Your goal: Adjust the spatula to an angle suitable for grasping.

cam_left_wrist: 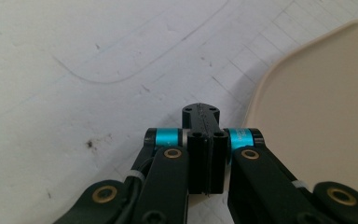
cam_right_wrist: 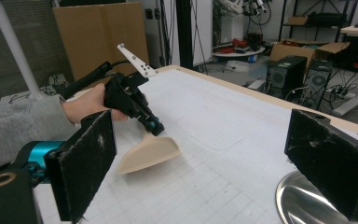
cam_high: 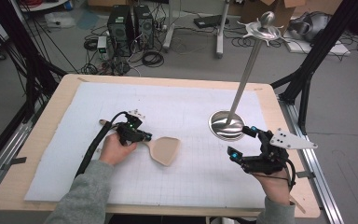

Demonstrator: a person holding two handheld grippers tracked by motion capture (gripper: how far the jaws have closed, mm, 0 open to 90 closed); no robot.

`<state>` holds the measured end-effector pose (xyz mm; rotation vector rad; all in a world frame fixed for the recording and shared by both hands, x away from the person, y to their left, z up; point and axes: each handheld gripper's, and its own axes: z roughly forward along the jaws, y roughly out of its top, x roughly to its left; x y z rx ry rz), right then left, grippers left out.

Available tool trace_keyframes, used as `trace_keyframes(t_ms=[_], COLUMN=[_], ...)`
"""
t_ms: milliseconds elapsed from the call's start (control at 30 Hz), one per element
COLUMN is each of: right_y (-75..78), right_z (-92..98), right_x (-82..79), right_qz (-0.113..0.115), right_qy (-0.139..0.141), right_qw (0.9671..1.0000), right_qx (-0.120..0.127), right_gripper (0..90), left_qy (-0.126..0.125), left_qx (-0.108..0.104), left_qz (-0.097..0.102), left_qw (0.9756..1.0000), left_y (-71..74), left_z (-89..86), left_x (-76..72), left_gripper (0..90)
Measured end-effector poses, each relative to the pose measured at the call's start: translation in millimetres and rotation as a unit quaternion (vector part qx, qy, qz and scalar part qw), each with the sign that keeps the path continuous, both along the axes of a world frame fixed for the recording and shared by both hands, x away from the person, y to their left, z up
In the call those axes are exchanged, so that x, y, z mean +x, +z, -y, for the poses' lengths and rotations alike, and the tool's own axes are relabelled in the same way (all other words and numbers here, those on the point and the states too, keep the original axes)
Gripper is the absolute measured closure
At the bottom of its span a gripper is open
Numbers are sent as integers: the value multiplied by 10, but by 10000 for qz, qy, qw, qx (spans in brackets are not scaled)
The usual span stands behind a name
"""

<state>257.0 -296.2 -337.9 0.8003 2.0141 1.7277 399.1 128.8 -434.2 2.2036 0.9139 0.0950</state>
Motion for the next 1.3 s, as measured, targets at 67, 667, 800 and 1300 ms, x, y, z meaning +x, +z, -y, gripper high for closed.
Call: trace_keyframes(t_ms=[67, 667, 800, 1300], right_y=[-3, -15, -19, -28], right_z=[-4, -56, -62, -107], right_x=[4, 20, 23, 39], right_qz=[6, -31, -49, -89], right_qy=[-9, 57, 61, 105], right_qw=[10000, 10000, 9999, 9998], right_qx=[-14, -69, -72, -139], right_gripper=[81, 81, 81, 81], left_qy=[-29, -405, -449, -666], left_qx=[-38, 106, 40, -175], left_qz=[-3, -8, 5, 39], left_qw=[10000, 9991, 9990, 9976], left_y=[-3, -1, -13, -50], left_z=[-11, -74, -110, -161], left_x=[-34, -323, -392, -616], left_gripper=[895, 895, 895, 896])
